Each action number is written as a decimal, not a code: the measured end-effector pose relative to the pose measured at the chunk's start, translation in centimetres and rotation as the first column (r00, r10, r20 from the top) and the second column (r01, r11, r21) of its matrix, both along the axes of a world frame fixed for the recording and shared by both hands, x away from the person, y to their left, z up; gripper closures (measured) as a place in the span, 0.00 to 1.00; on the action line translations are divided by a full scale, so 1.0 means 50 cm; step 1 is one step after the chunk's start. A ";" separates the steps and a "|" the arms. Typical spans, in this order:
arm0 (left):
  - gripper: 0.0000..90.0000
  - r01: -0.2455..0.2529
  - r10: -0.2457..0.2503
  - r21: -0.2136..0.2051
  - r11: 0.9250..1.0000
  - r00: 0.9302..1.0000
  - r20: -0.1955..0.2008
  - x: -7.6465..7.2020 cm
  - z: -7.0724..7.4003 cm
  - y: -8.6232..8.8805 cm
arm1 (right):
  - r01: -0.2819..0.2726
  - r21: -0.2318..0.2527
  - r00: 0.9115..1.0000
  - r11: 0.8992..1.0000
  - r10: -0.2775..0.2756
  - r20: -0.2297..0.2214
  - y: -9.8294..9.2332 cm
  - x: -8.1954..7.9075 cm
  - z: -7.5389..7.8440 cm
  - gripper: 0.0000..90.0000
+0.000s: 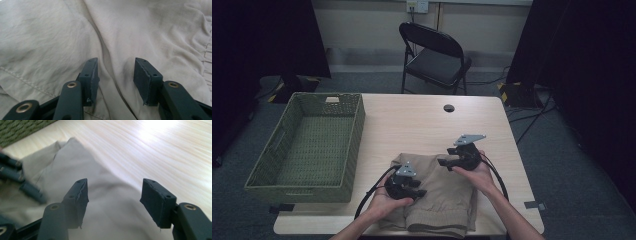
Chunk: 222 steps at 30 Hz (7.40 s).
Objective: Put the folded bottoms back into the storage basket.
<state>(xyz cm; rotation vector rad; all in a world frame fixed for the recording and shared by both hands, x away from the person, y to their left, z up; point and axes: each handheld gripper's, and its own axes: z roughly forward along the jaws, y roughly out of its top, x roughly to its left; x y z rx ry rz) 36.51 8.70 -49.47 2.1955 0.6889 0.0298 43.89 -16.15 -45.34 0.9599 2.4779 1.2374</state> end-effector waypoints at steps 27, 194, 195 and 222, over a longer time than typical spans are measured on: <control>0.61 -0.014 0.014 -0.009 1.000 1.000 -0.018 0.006 0.000 0.001 | -0.028 -0.128 1.000 0.991 0.027 -0.012 0.046 0.038 -0.088 0.38; 0.45 -0.015 0.012 0.029 0.999 0.997 0.083 -0.009 0.012 0.004 | -0.200 -0.035 0.979 0.979 0.199 -0.048 0.018 -0.199 -0.049 0.95; 0.45 -0.025 0.023 0.023 0.999 0.997 0.078 -0.009 0.012 0.004 | -0.208 -0.036 0.978 0.978 0.206 -0.046 0.017 -0.197 -0.051 0.95; 0.58 -0.065 0.082 -0.164 0.984 0.992 0.101 -0.001 0.128 0.070 | -0.165 -0.027 0.986 0.986 0.164 -0.029 0.016 -0.164 -0.058 0.95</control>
